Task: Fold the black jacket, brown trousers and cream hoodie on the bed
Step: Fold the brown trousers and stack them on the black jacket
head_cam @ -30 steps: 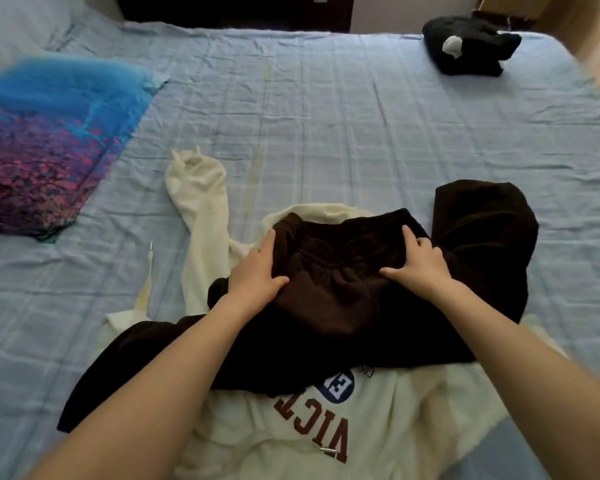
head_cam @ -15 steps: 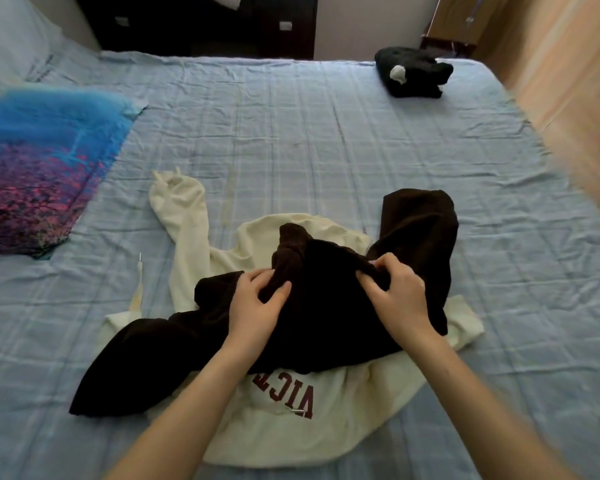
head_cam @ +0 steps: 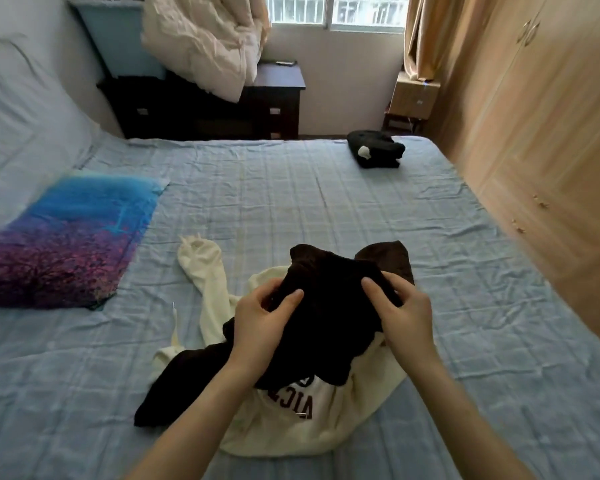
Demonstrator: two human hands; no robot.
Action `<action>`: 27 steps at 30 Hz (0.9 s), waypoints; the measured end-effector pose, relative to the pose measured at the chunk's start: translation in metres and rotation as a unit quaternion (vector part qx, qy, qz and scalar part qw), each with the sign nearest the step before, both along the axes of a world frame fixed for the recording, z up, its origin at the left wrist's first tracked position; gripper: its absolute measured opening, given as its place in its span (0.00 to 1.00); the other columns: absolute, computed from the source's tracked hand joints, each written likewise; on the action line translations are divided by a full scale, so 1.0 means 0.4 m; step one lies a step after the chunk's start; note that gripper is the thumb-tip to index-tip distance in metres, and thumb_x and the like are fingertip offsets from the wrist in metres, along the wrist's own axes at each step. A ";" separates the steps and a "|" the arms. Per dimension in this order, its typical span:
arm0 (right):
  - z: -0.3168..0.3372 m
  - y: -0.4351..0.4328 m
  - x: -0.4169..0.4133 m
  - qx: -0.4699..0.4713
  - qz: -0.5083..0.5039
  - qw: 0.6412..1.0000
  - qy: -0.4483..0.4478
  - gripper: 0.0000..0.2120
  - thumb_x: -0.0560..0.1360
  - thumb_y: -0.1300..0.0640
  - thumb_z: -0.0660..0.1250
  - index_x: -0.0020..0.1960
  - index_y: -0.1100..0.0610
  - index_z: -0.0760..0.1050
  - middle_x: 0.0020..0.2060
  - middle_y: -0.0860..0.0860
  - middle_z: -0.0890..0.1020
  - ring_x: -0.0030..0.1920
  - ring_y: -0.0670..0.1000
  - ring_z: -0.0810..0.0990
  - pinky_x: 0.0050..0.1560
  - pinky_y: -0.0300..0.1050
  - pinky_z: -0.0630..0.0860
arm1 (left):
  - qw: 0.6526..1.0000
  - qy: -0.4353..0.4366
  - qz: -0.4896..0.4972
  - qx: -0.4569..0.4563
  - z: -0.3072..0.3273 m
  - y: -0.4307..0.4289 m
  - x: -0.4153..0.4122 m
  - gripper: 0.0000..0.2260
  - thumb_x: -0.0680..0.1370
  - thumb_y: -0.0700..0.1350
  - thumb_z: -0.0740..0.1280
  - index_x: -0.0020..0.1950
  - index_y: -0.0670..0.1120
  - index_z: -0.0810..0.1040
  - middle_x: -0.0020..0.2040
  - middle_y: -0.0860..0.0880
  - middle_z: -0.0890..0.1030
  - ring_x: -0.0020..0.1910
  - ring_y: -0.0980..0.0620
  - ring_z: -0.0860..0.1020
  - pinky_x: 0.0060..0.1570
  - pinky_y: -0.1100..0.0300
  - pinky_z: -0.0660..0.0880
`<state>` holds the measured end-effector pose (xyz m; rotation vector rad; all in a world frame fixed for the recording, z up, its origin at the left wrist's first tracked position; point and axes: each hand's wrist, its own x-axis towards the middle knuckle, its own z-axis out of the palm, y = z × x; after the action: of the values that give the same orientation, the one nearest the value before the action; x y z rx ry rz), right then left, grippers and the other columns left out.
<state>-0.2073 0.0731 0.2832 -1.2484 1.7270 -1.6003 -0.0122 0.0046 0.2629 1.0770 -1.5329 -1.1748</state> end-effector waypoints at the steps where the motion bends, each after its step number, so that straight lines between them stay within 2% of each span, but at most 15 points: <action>1: 0.040 0.005 0.004 -0.007 -0.006 1.000 -0.013 0.04 0.78 0.53 0.71 0.47 0.46 0.84 0.43 0.46 0.87 0.46 0.46 0.85 0.46 0.47 0.82 | 1.000 0.020 0.002 -0.001 0.036 0.004 -0.004 0.05 0.76 0.49 0.72 0.49 0.60 0.83 0.45 0.57 0.85 0.46 0.60 0.83 0.43 0.70 0.76; 6: 0.207 0.017 0.023 -0.026 -0.009 0.998 -0.060 0.03 0.76 0.51 0.71 0.48 0.47 0.84 0.43 0.47 0.87 0.45 0.47 0.86 0.47 0.47 0.83 | 0.995 0.101 -0.017 -0.011 0.215 0.047 -0.059 0.05 0.76 0.47 0.72 0.51 0.55 0.84 0.46 0.54 0.86 0.47 0.56 0.84 0.44 0.69 0.77; 9: 0.277 0.030 0.019 -0.050 -0.008 0.995 -0.082 0.03 0.76 0.51 0.72 0.47 0.46 0.84 0.41 0.46 0.87 0.43 0.46 0.86 0.40 0.37 0.80 | 0.991 0.130 -0.015 -0.010 0.290 0.085 -0.107 0.06 0.76 0.46 0.72 0.52 0.54 0.84 0.46 0.53 0.86 0.48 0.55 0.84 0.47 0.64 0.79; 13: 0.349 0.066 -0.044 -0.084 -0.009 0.993 -0.082 0.04 0.76 0.53 0.72 0.43 0.45 0.85 0.39 0.46 0.87 0.41 0.45 0.86 0.38 0.32 0.78 | 0.989 0.147 0.005 -0.023 0.358 0.133 -0.177 0.07 0.76 0.45 0.72 0.52 0.53 0.84 0.47 0.54 0.86 0.48 0.56 0.84 0.50 0.58 0.79; 18: 0.432 0.113 -0.198 -0.134 0.022 0.988 -0.069 0.05 0.76 0.54 0.73 0.43 0.45 0.85 0.40 0.45 0.87 0.43 0.44 0.86 0.38 0.32 0.78 | 0.984 0.161 0.024 -0.076 0.442 0.198 -0.326 0.06 0.76 0.44 0.72 0.50 0.55 0.85 0.45 0.54 0.86 0.47 0.56 0.84 0.45 0.66 0.78; 22: 0.498 0.160 -0.378 -0.176 0.059 0.981 -0.062 0.12 0.76 0.56 0.72 0.39 0.40 0.84 0.38 0.43 0.86 0.41 0.41 0.85 0.38 0.30 0.77 | 0.979 0.156 0.055 -0.119 0.509 0.260 -0.518 0.07 0.76 0.44 0.72 0.51 0.54 0.84 0.45 0.54 0.86 0.47 0.56 0.84 0.47 0.63 0.80; 25: 0.550 0.202 -0.528 -0.194 0.072 0.977 -0.055 0.11 0.76 0.56 0.72 0.40 0.42 0.84 0.39 0.44 0.86 0.42 0.42 0.85 0.39 0.30 0.77 | 0.974 0.172 0.066 -0.130 0.559 0.306 -0.671 0.08 0.76 0.44 0.72 0.51 0.56 0.84 0.46 0.55 0.86 0.48 0.57 0.84 0.46 0.66 0.79; 27: 0.583 0.231 -0.625 -0.198 0.071 0.976 -0.059 0.09 0.77 0.55 0.72 0.42 0.43 0.84 0.40 0.44 0.86 0.44 0.43 0.85 0.40 0.32 0.78 | 0.973 0.173 0.066 -0.136 0.591 0.330 -0.769 0.08 0.76 0.45 0.72 0.54 0.54 0.84 0.47 0.55 0.86 0.49 0.56 0.84 0.47 0.65 0.80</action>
<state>-0.4575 0.1656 0.5164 -1.3879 1.2529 -1.9483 -0.3197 0.1364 0.4993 0.7345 -1.2837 -0.9681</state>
